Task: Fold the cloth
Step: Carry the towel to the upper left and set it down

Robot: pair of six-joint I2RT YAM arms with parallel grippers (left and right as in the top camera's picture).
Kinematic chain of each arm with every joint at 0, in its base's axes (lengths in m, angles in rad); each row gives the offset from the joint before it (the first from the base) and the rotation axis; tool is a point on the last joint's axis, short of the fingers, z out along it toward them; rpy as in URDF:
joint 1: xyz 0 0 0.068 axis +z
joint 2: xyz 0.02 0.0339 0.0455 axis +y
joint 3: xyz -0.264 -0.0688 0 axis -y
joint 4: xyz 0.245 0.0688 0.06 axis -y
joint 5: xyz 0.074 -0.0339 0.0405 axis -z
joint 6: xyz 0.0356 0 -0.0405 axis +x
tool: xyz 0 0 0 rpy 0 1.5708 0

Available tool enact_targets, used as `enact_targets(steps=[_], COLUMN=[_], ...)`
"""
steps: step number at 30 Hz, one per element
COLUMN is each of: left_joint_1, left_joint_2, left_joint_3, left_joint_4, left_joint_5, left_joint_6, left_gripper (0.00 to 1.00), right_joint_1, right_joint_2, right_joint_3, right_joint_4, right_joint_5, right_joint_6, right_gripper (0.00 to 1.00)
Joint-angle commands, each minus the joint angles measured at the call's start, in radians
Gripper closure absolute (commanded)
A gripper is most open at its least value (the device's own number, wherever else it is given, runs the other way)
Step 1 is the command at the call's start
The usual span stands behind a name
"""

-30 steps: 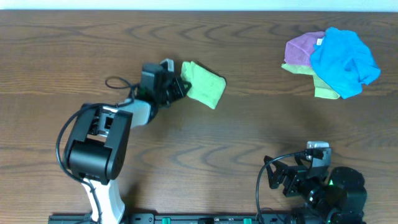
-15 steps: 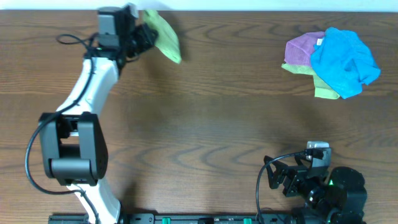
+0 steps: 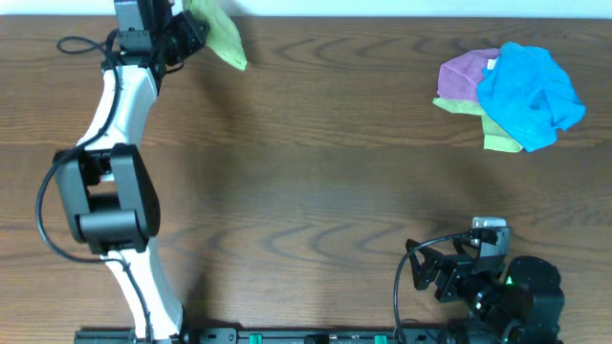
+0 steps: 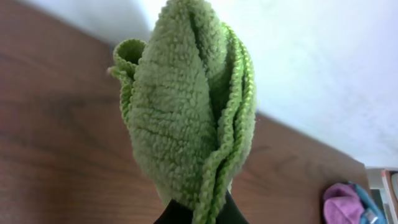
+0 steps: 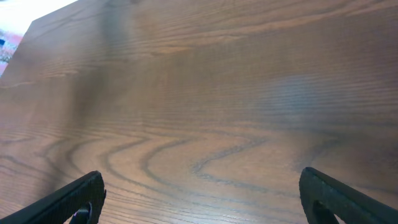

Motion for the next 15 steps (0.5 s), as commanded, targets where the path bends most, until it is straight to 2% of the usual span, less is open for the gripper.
enact_targets(steps=[1,7,15], left_joint_1=[0.019,0.037,0.076], left_joint_2=[0.061,0.122,0.139], left_joint_3=[0.024,0.024,0.023], left_joint_4=[-0.017,-0.130,-0.228], left_joint_5=[0.072,0.079,-0.010], left_joint_6=[0.021,0.079,0.153], left_gripper=[0.94,0.94,0.94], right_joint_1=[-0.005,-0.005,-0.005], right_joint_2=[-0.008,-0.008,-0.008], right_joint_3=[-0.006,-0.006,-0.006], right_joint_4=[0.000,0.000,0.000], right_joint_5=[-0.001,-0.001,-0.001], right_joint_6=[0.011,0.010,0.011], right_gripper=[0.01,0.01,0.01])
